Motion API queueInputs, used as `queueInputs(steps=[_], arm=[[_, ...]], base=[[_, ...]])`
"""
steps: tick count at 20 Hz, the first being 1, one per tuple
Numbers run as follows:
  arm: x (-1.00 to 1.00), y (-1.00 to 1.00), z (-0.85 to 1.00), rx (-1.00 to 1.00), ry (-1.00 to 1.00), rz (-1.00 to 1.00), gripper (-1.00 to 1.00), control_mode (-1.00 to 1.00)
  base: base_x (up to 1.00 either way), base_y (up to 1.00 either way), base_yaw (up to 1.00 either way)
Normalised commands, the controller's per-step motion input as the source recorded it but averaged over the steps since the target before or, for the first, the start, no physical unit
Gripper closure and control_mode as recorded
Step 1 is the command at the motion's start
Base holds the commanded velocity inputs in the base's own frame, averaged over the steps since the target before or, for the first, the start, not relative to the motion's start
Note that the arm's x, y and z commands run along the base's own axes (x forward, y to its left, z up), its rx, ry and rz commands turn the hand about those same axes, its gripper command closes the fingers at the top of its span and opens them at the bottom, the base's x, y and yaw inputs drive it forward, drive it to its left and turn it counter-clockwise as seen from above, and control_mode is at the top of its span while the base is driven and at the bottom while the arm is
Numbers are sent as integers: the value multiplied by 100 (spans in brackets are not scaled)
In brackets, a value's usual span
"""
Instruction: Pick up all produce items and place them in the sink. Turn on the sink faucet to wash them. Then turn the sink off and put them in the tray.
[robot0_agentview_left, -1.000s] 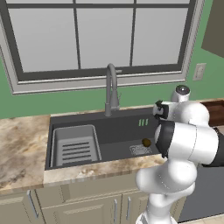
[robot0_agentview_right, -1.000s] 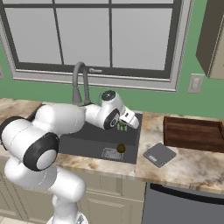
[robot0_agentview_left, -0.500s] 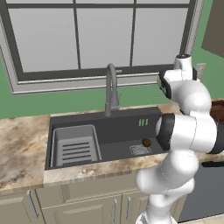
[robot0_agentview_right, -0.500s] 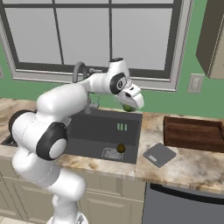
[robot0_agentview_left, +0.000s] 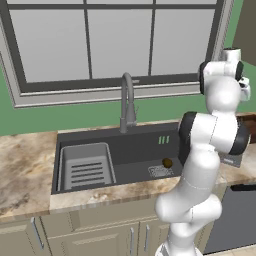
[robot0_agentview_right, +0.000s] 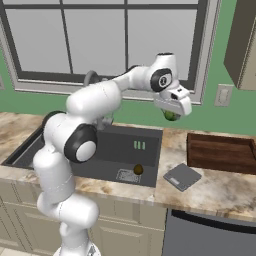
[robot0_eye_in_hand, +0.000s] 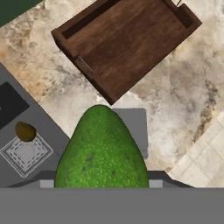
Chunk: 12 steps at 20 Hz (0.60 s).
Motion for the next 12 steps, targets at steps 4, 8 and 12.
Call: queueInputs(steps=[4,8,12], arm=[[0,-69,-50,0,-18,0,100,-100],[3,-38,-41,0,-25,3,100,-100],[24,-39,-18,0,-16,2,100,-100]], base=[[0,0,0],[0,0,0],[0,0,0]])
